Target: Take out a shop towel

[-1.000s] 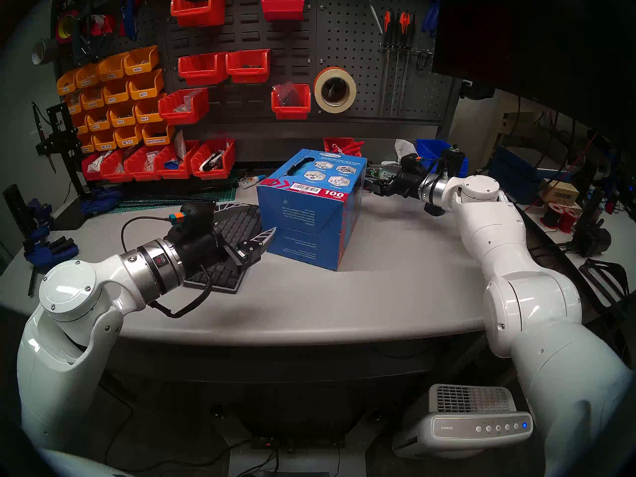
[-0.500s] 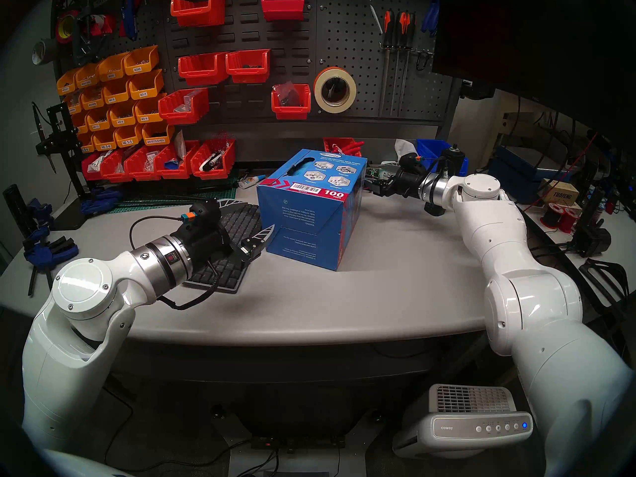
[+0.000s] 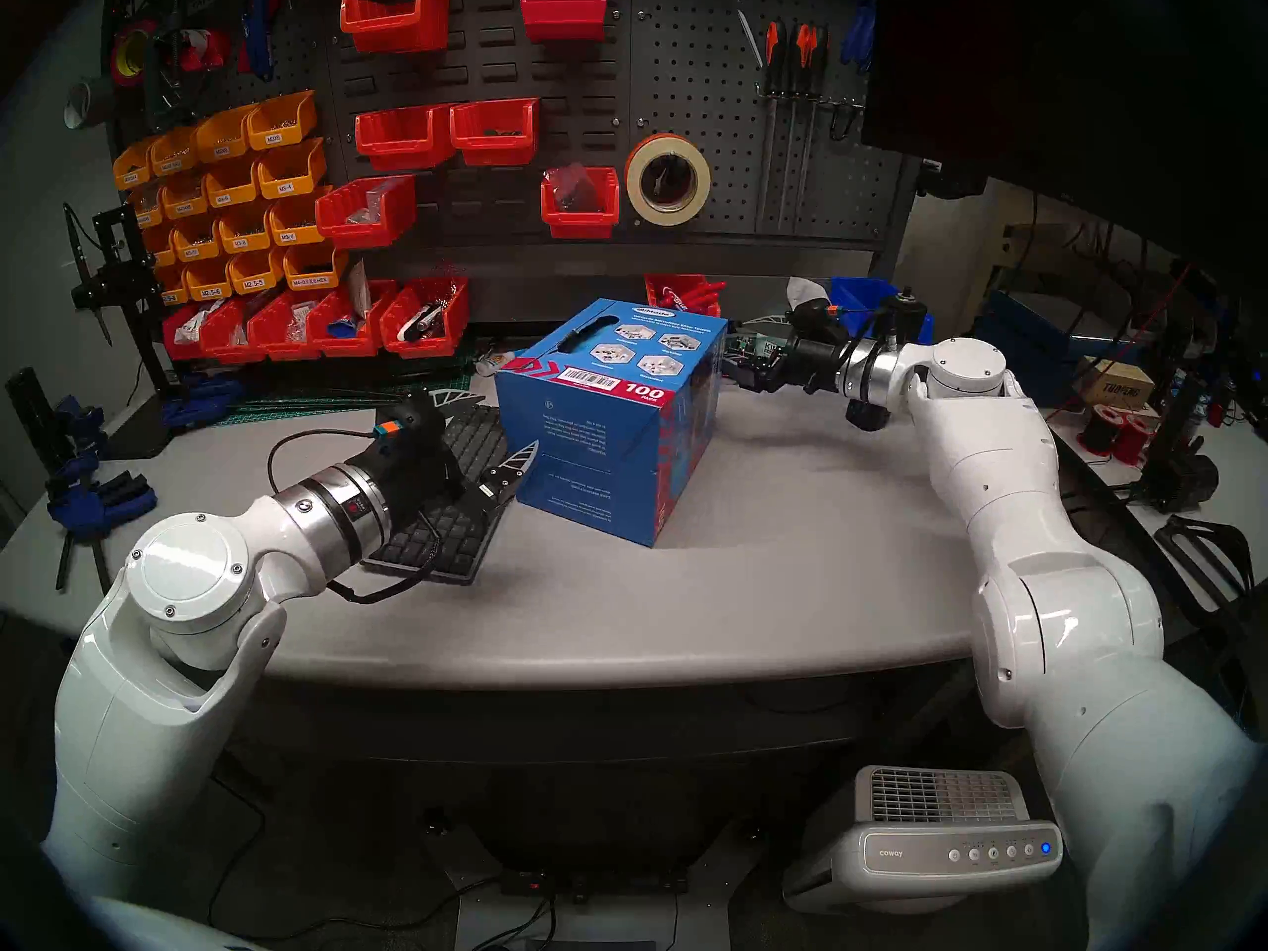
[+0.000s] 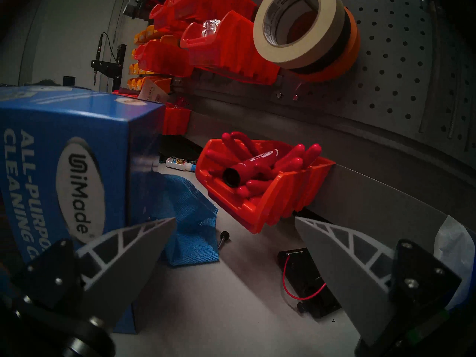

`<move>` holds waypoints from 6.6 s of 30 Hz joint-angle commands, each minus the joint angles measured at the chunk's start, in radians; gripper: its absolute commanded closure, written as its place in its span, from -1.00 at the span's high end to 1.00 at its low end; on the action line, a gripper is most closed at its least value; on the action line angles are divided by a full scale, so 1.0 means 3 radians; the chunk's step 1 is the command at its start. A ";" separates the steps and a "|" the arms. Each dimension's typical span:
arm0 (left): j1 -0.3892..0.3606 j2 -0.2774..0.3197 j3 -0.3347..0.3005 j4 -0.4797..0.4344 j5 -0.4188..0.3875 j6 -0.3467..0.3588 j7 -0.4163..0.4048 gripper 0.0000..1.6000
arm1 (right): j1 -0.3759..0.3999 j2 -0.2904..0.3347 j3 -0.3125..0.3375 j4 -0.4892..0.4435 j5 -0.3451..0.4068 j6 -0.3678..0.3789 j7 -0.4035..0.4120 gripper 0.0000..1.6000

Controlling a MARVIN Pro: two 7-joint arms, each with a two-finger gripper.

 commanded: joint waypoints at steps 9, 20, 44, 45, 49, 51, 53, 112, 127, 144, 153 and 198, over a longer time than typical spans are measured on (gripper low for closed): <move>-0.0333 -0.0031 0.0054 0.0147 0.0158 -0.0097 0.0075 1.00 | -0.0377 0.0216 0.0232 -0.0684 0.0247 0.0074 0.0325 1.00; -0.0529 -0.0070 0.0178 0.0304 0.0248 -0.0102 0.0071 1.00 | -0.0738 0.0387 0.0427 -0.1088 0.0395 0.0138 0.0565 1.00; -0.1168 -0.0271 0.0538 0.0797 0.0480 -0.0101 0.0136 1.00 | -0.1323 0.0392 0.0655 -0.1852 0.0687 0.0280 0.1139 1.00; -0.1198 -0.0288 0.0553 0.0823 0.0486 -0.0097 0.0136 1.00 | -0.1367 0.0392 0.0666 -0.1925 0.0693 0.0295 0.1152 1.00; -0.1321 -0.0367 0.0620 0.0913 0.0511 -0.0076 0.0146 1.00 | -0.1450 0.0367 0.0690 -0.2043 0.0725 0.0327 0.1197 1.00; -0.1368 -0.0425 0.0654 0.0958 0.0507 -0.0065 0.0152 1.00 | -0.1490 0.0355 0.0695 -0.2091 0.0733 0.0341 0.1197 1.00; -0.1444 -0.0457 0.0704 0.1010 0.0534 -0.0058 0.0163 1.00 | -0.1551 0.0352 0.0707 -0.2178 0.0737 0.0363 0.1197 1.00; -0.2030 -0.0291 0.0066 0.1763 0.0606 -0.0640 -0.0292 1.00 | -0.2884 0.0386 0.1910 -0.3310 0.0550 0.1073 0.0510 1.00; -0.2329 -0.0409 0.0103 0.1417 -0.0015 -0.0444 -0.1104 1.00 | -0.2715 0.0277 0.1691 -0.3232 0.0455 0.1117 0.0343 1.00; -0.2663 -0.0584 0.0211 0.1474 -0.0251 0.0154 -0.1464 1.00 | -0.2627 0.0295 0.1755 -0.3189 0.0449 0.1128 0.0281 1.00; -0.2116 -0.0307 -0.0229 0.0977 -0.0313 0.0187 -0.1541 1.00 | -0.2294 0.0347 0.1593 -0.2937 0.0374 0.1110 0.0138 1.00; -0.0531 -0.0511 -0.0997 0.0152 -0.0367 0.0675 -0.1581 1.00 | -0.1166 0.0227 0.0672 -0.1754 0.0091 0.0876 -0.0789 1.00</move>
